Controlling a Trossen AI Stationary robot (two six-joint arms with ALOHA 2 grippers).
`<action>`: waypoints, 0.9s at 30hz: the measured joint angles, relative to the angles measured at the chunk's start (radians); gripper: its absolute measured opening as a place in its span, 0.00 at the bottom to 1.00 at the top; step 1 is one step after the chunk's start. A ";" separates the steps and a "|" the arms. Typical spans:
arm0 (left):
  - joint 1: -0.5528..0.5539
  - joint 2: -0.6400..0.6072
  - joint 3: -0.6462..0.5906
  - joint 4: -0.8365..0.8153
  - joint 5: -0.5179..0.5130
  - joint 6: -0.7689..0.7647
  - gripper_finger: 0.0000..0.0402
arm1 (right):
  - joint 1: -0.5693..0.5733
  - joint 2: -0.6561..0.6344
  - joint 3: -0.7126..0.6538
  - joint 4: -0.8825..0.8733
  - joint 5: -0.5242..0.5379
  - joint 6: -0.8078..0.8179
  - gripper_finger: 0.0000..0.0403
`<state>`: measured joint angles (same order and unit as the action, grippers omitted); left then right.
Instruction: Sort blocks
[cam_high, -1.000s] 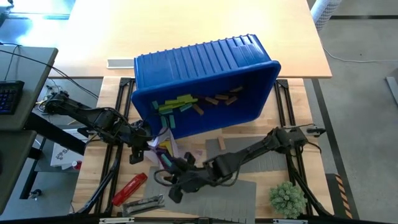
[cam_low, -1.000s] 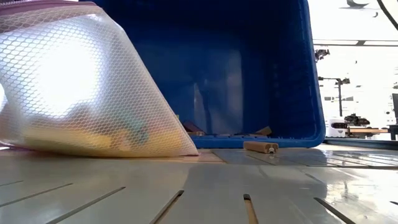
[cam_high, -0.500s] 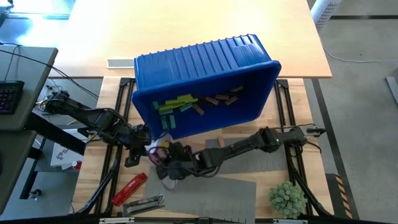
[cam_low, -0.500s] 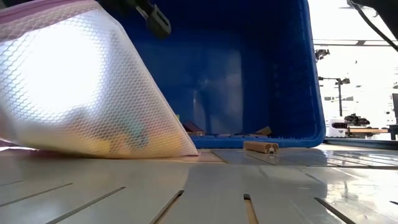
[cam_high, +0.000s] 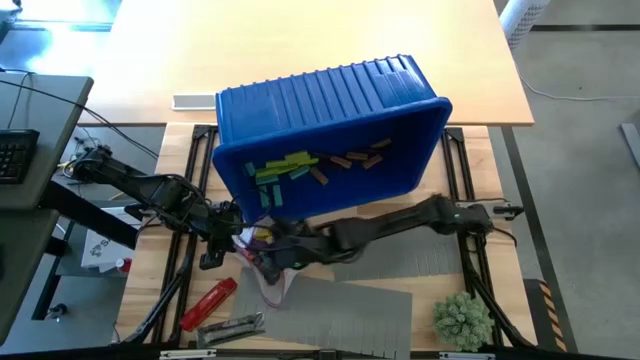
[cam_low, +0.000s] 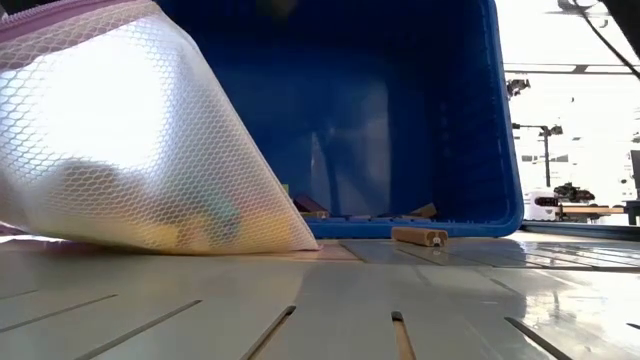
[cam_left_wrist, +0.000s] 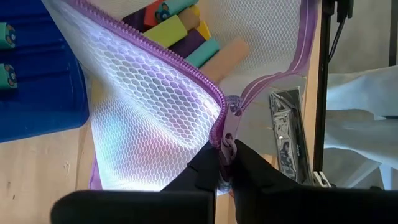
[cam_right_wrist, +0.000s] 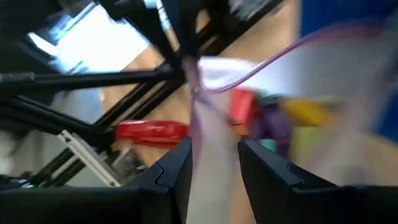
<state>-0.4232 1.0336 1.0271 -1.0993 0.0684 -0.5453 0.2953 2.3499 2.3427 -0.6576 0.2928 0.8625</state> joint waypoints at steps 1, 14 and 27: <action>0.000 0.000 0.000 0.000 0.001 0.000 0.00 | 0.008 -0.032 0.000 -0.057 0.042 -0.006 0.29; -0.001 0.000 0.000 0.008 0.000 -0.002 0.00 | 0.101 -0.256 -0.064 -0.890 0.233 0.444 0.30; -0.002 0.000 0.000 0.088 -0.005 -0.002 0.00 | -0.049 -0.256 -0.541 -0.637 -0.102 0.571 0.30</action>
<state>-0.4255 1.0340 1.0271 -1.0113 0.0634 -0.5474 0.2460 2.0941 1.8021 -1.2943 0.1909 1.4330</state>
